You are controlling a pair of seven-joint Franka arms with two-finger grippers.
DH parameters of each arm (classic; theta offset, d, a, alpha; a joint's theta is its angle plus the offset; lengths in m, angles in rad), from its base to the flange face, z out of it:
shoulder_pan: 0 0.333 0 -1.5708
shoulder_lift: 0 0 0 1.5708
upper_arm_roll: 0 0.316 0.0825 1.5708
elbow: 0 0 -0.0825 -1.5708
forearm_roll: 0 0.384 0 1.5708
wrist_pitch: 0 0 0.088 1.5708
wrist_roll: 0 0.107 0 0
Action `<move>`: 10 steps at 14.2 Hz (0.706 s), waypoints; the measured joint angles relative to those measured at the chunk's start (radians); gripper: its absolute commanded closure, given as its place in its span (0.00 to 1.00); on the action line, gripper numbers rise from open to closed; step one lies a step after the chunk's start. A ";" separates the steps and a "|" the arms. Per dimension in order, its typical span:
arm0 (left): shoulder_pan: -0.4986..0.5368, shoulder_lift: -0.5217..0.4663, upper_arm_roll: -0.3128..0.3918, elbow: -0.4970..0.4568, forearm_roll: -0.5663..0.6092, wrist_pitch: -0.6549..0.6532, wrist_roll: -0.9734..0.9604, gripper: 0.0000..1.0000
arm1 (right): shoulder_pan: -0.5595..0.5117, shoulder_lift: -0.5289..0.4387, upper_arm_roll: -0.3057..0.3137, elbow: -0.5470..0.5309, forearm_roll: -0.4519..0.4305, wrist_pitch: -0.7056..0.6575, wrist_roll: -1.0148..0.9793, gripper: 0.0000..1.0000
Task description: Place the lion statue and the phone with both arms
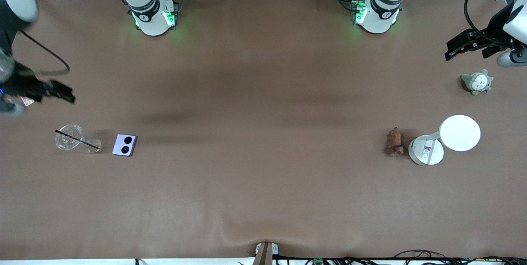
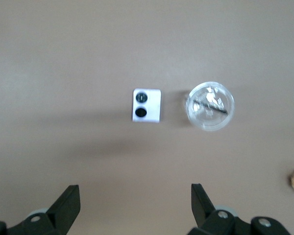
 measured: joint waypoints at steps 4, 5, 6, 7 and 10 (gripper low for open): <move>0.000 0.000 0.001 0.005 0.000 0.000 0.000 0.00 | 0.000 -0.021 -0.005 0.142 0.009 -0.171 0.000 0.00; 0.000 0.000 0.001 0.007 0.000 0.000 0.000 0.00 | 0.000 -0.022 -0.005 0.157 0.013 -0.188 0.000 0.00; 0.000 0.000 0.001 0.008 0.000 0.000 0.000 0.00 | 0.000 -0.025 -0.006 0.166 0.015 -0.198 0.000 0.00; 0.000 0.000 0.001 0.008 0.000 0.000 0.000 0.00 | 0.000 -0.027 -0.007 0.170 0.015 -0.206 0.000 0.00; 0.000 0.000 0.000 0.016 0.000 0.000 0.000 0.00 | -0.002 -0.027 -0.010 0.171 0.015 -0.208 0.000 0.00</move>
